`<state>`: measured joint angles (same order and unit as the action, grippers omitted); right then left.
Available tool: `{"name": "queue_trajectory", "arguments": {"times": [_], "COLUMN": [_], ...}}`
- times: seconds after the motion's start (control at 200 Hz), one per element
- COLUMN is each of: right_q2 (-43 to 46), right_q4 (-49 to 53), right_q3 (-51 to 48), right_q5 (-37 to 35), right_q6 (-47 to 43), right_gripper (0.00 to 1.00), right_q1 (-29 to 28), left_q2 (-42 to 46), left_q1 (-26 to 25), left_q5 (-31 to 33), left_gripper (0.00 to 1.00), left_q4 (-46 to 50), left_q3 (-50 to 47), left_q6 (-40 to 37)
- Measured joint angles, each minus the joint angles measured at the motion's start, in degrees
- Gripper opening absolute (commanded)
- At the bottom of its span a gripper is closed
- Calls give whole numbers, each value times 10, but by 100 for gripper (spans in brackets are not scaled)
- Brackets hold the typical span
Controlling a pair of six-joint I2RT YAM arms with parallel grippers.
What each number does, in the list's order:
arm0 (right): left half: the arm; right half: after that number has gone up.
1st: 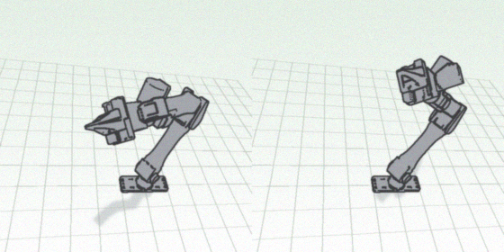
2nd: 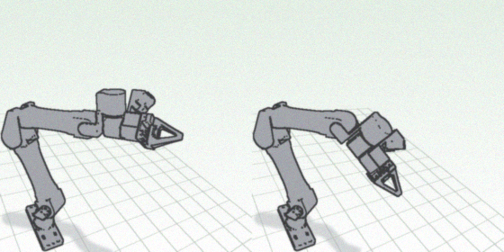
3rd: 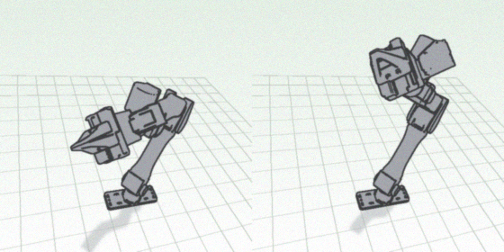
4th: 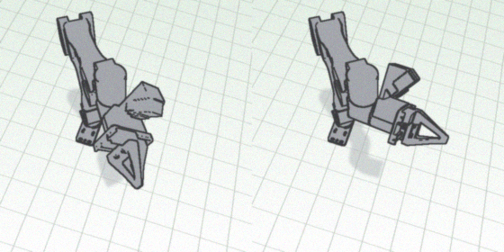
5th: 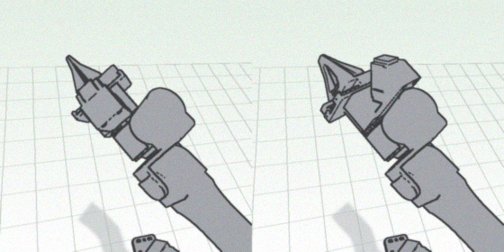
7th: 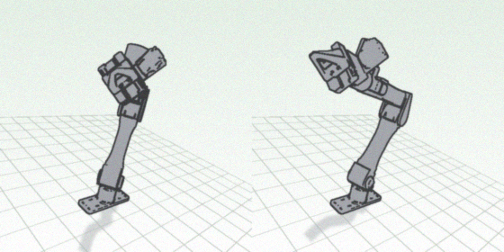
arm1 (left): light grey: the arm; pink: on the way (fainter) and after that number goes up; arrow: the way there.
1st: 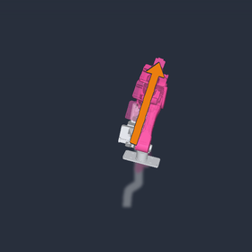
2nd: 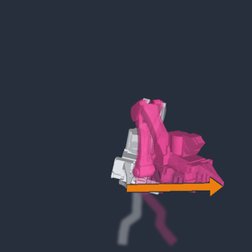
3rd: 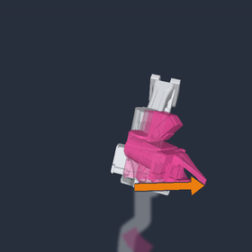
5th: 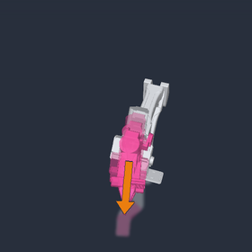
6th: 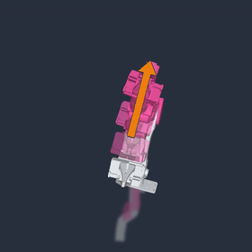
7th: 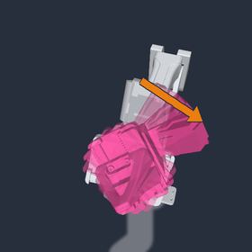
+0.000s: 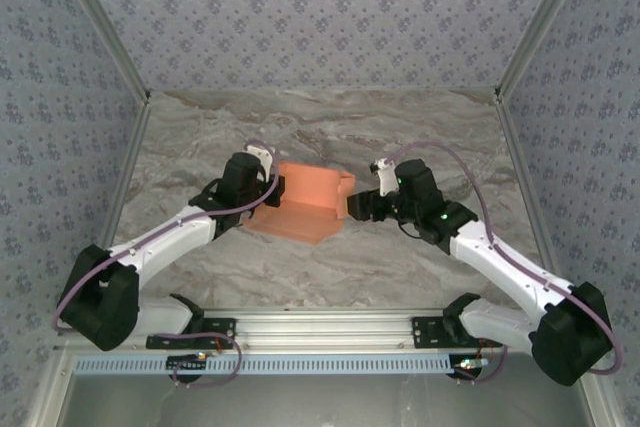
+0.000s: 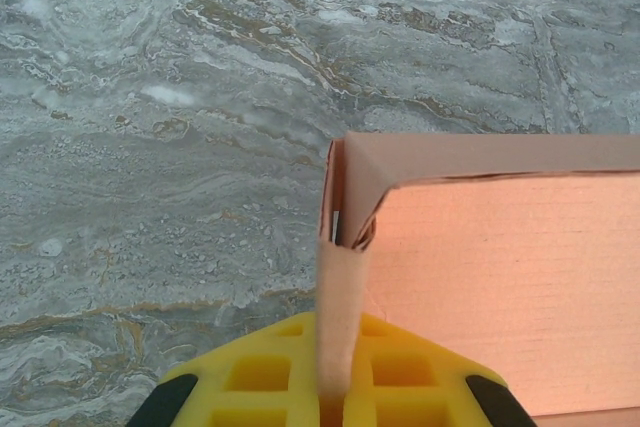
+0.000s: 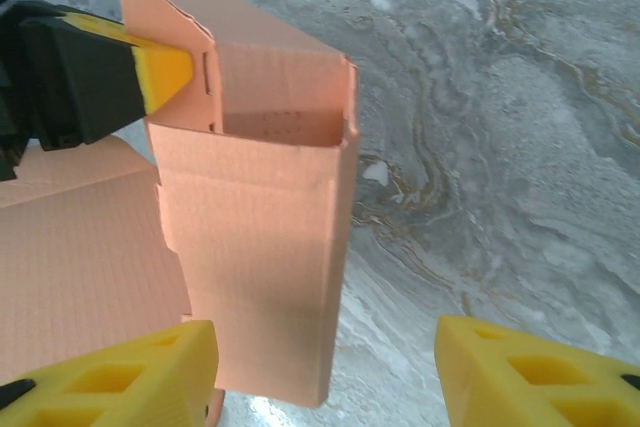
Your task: Fold the paper box
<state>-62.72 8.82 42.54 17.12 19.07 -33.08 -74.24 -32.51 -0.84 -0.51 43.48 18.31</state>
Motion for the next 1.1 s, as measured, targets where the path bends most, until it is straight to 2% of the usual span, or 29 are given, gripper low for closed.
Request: {"name": "queue_trajectory", "arguments": {"times": [0.29,0.63,1.099], "right_q2": [-41,-52,-95], "right_q4": [-64,-88,-52], "right_q3": [0,0,50], "right_q5": [31,30,-96], "right_q6": [12,25,37], "right_gripper": [41,39,38], "right_q1": [0,-5,-79], "left_q2": [7,7,7], "left_q1": [0,3,2], "left_q5": [0,0,1], "left_gripper": [3,3,3], "left_q4": [0,0,0], "left_q3": [0,0,0], "left_q6": [2,4,4]}}
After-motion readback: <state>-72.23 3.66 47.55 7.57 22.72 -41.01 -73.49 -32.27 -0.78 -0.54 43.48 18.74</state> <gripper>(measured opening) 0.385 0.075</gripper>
